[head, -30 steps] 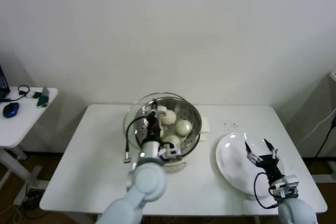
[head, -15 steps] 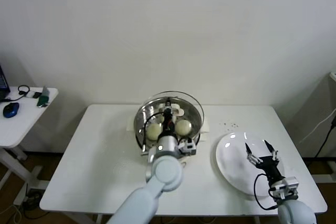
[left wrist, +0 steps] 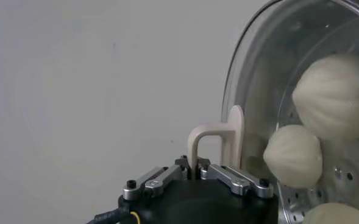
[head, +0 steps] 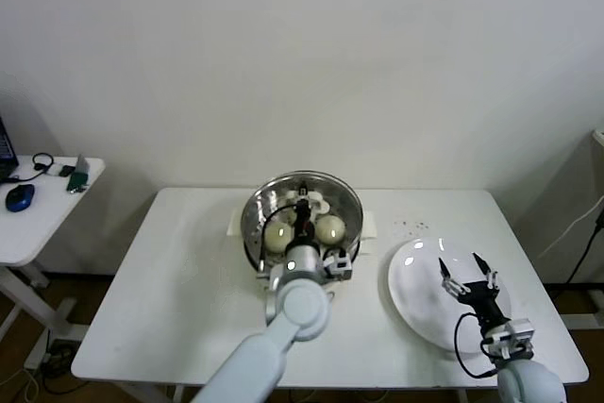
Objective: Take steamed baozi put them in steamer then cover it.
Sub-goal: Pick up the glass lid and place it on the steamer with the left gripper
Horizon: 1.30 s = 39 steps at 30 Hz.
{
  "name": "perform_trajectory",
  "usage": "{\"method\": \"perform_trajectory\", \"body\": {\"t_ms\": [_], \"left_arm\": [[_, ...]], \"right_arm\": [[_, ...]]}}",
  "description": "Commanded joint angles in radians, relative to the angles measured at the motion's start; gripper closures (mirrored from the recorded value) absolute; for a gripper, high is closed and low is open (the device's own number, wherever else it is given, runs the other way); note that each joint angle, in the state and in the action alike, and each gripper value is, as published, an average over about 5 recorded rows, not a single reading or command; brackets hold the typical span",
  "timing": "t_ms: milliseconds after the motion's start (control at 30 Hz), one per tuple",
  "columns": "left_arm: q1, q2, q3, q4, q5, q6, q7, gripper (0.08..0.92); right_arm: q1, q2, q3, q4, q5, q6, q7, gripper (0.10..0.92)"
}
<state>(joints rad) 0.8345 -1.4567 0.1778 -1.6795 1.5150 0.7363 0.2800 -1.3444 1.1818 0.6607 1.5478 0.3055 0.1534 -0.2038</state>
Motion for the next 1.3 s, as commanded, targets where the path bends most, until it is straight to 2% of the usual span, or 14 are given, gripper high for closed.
{"method": "perform_trajectory", "body": {"t_ms": [33,533,733,833,1300], "left_arm": [[0.000,-0.001,-0.006,0.022,-0.004,0.047,-0.004,0.848],[0.003,0.014,-0.011,0.018,-0.028,0.047,-0.016,0.848],[0.008,0.025,-0.005,-0.018,-0.036,0.049,0.007,0.842],[0.015,0.038,-0.005,-0.047,-0.042,0.049,0.009,0.789],[0.098,0.144,0.017,-0.287,-0.114,0.048,0.014,0.385]], "right_arm": [[0.002,0.003,-0.001,0.000,-0.005,0.002,-0.002,0.203],[0.000,0.013,0.001,0.009,-0.021,0.003,-0.004,0.203],[0.000,0.014,0.005,0.009,-0.024,0.003,-0.009,0.203],[0.000,0.013,0.006,0.008,-0.025,0.003,-0.011,0.203],[0.005,0.013,0.006,0.008,-0.037,-0.023,-0.011,0.203]]}}
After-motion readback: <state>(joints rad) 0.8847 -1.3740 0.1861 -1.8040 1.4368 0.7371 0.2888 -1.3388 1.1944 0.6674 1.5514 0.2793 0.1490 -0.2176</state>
